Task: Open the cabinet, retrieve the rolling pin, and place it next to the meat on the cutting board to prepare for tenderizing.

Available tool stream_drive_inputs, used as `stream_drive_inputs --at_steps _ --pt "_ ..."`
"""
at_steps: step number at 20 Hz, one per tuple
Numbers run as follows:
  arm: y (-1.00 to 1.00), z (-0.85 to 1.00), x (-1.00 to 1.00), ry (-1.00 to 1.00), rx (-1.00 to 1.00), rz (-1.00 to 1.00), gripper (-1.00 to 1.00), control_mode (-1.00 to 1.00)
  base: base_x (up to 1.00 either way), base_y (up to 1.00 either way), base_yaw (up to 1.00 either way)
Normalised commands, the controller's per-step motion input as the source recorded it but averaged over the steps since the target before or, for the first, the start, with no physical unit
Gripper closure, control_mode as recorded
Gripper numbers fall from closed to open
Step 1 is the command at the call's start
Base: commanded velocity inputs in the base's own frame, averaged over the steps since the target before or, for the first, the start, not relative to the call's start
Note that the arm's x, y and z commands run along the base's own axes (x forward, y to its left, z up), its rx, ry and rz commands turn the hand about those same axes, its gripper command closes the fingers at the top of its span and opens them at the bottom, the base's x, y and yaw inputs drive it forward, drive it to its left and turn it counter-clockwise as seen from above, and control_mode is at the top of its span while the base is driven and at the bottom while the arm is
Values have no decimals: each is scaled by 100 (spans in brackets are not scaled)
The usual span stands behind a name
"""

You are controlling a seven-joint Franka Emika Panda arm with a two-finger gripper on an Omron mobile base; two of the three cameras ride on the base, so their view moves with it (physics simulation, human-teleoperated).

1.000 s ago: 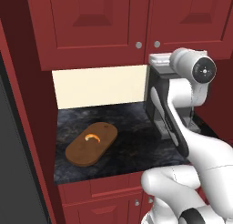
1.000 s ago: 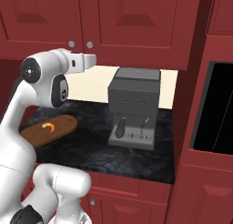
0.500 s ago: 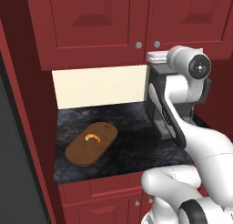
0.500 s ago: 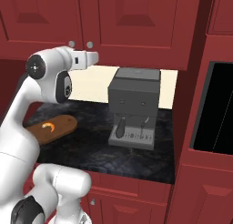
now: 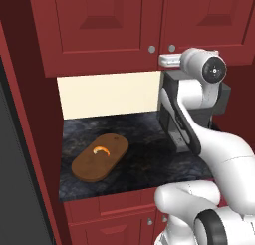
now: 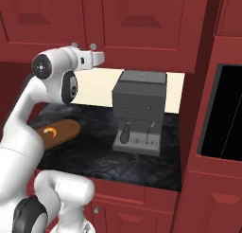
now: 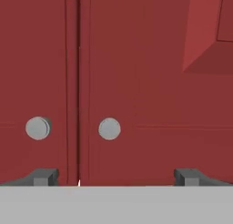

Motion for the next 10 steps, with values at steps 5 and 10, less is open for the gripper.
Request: stream_drive_inputs --at_steps 5,10 --pt "0 0 28 0 0 0 -100 -100 0 0 0" --pt "0 12 28 0 0 0 -100 -100 0 0 0"
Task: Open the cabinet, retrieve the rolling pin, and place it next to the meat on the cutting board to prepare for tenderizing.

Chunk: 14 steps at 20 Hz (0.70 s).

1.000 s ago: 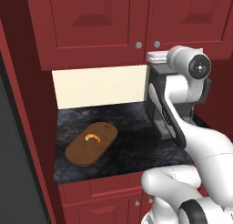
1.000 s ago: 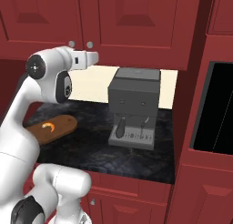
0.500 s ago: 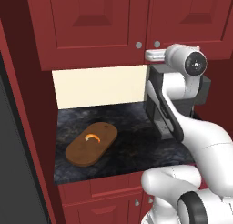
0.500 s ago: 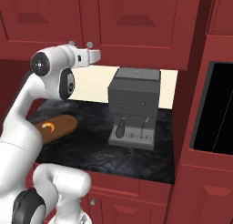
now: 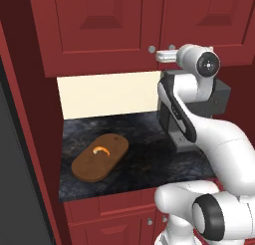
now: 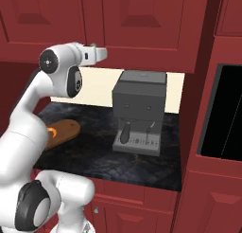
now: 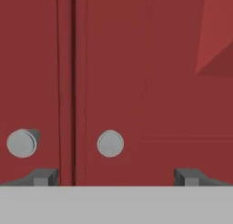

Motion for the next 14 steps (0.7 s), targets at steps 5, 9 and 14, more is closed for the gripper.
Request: stream_drive_inputs --at_steps 5,9,14 --pt "-1 21 23 0 0 0 -100 -100 0 0 0" --pt "0 3 16 0 0 0 -100 -100 0 0 0" --pt "0 -2 2 0 0 0 -100 -100 0 0 0"
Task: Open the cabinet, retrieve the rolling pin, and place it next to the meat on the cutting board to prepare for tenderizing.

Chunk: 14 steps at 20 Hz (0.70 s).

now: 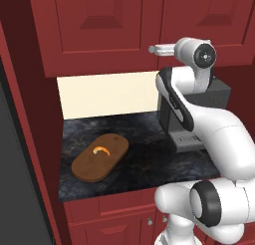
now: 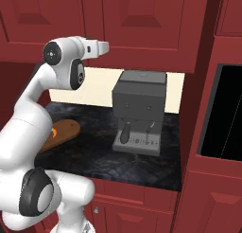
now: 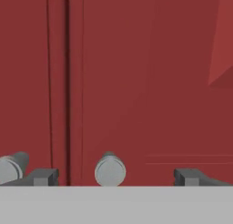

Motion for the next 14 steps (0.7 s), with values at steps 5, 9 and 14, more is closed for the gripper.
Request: stream_drive_inputs --at_steps 5,9,14 --pt "0 -3 3 0 0 0 -100 -100 0 0 0" --pt "0 0 17 0 0 0 -100 -100 0 0 0" --pt "0 -1 17 0 0 0 -100 -100 0 0 0"
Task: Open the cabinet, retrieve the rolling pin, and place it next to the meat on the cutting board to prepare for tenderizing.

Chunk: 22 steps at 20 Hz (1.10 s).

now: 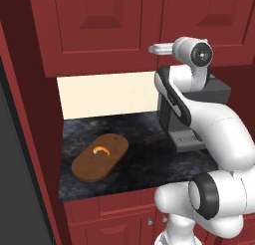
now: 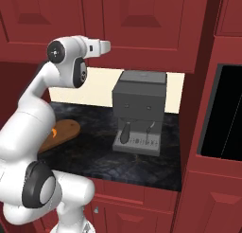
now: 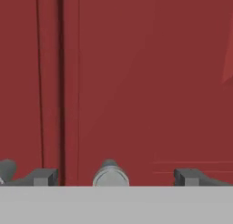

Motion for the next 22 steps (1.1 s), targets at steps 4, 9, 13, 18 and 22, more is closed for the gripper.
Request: stream_drive_inputs --at_steps 4,9,13,18,22 --pt "2 -12 4 0 0 0 -100 -100 0 0 0" --pt "3 -8 8 0 0 0 -100 -100 0 0 0" --pt "1 0 17 0 0 0 -100 -100 0 0 0" --pt "1 0 21 0 0 0 -100 -100 0 0 0" --pt "3 -3 14 0 0 0 -100 -100 0 0 0"
